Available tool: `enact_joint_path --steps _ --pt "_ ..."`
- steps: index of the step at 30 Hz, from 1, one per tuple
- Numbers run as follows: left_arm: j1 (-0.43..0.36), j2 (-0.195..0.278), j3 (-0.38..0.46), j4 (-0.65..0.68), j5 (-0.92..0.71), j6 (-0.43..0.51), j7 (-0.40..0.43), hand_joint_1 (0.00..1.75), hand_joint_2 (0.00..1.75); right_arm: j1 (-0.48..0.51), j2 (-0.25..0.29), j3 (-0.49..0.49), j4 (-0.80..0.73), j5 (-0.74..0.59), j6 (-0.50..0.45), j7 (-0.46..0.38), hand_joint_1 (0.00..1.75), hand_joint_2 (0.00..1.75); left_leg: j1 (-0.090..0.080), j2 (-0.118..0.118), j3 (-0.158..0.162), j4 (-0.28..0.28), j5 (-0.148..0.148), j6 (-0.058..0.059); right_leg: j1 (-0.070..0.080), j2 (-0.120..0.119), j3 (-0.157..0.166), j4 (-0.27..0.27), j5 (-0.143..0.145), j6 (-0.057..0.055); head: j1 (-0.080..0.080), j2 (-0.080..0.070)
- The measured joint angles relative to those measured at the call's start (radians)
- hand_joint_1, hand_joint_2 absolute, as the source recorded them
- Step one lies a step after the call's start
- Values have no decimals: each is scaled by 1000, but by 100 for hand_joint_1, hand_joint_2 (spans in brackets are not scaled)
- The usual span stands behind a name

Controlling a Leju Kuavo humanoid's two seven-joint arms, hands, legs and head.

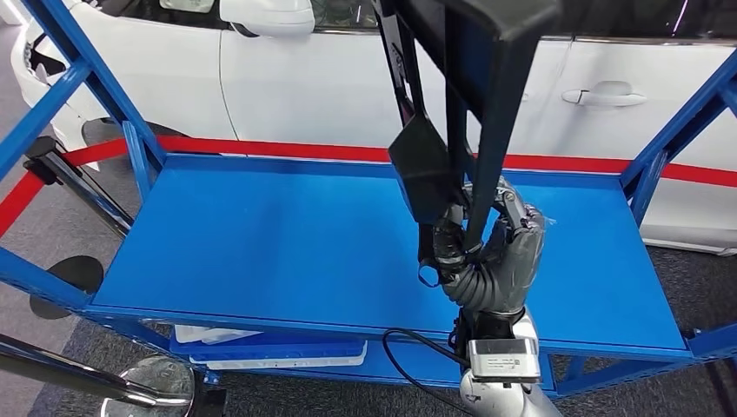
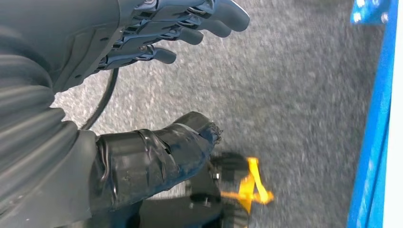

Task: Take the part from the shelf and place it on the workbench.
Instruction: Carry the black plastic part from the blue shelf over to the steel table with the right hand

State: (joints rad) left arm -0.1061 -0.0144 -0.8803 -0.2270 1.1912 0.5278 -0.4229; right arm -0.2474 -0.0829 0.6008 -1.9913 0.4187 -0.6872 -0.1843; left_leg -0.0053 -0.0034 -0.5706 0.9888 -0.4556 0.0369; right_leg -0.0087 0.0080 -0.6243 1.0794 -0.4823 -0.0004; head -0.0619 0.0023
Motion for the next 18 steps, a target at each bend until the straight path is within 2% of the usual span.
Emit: enact_joint_path --steps 3,4,5,6,7,9,10,13,14,15,16,18 --pt "-1 -5 3 0 -7 -7 19 0 175 7 -5 0 0 9 0 14 175 175 2 2 4 -6 3 7 -2 -1 -78 170 -83 10 3 0" --pt "0 -9 4 0 -13 -11 21 0 175 11 -9 -1 0 14 0 22 175 175 3 2 4 -4 1 8 -4 -1 -98 211 -92 14 3 0" --pt "0 -13 4 0 -21 -17 22 0 175 14 -14 -1 -1 21 0 30 175 175 3 2 4 -1 0 7 -7 -1 -102 219 -83 18 3 0" --pt "0 -17 4 0 -29 -22 22 0 175 15 -20 -1 -3 26 1 40 175 175 5 1 3 5 -3 6 -10 -1 -88 188 -57 21 3 0" --pt "-2 -20 4 0 -36 -27 21 0 175 13 -26 -1 -6 29 2 51 175 175 6 0 3 13 -7 3 -13 -2 -59 127 -23 24 3 0" --pt "-11 -22 4 0 -44 -33 13 0 175 6 -34 1 -15 31 4 70 175 175 5 -2 -8 35 -15 -7 -16 -2 -7 20 17 23 4 0" --pt "-19 -21 4 0 -47 -37 7 0 175 2 -36 3 -18 31 4 79 175 175 4 -3 -14 43 -17 -12 -15 -1 2 -5 23 19 3 0" --pt "-43 -11 4 0 -57 -51 -7 0 175 -5 -40 12 -23 41 3 100 175 175 4 -3 -28 52 -16 -24 -10 0 -6 -11 30 -1 1 0" --pt "-49 -8 4 0 -59 -53 -7 0 175 -8 -41 17 -23 44 3 105 175 175 6 -3 -33 60 -26 -29 -11 -1 -9 -13 34 -9 1 0" --pt "-54 -7 4 0 -60 -53 -6 0 175 -11 -42 23 -24 46 3 111 175 175 7 -2 -42 83 -47 -33 -12 -2 -12 -15 39 -16 -1 0" --pt "-58 -6 4 0 -60 -53 -4 0 175 -13 -42 28 -25 48 3 115 175 175 8 -2 -57 125 -81 -37 -13 -3 -17 -16 44 -23 -3 0" --pt "-62 -7 4 0 -61 -50 6 0 175 -9 -44 33 -26 61 2 124 175 175 10 -2 -97 246 -158 -43 -10 -5 -29 -17 54 -29 -7 0"
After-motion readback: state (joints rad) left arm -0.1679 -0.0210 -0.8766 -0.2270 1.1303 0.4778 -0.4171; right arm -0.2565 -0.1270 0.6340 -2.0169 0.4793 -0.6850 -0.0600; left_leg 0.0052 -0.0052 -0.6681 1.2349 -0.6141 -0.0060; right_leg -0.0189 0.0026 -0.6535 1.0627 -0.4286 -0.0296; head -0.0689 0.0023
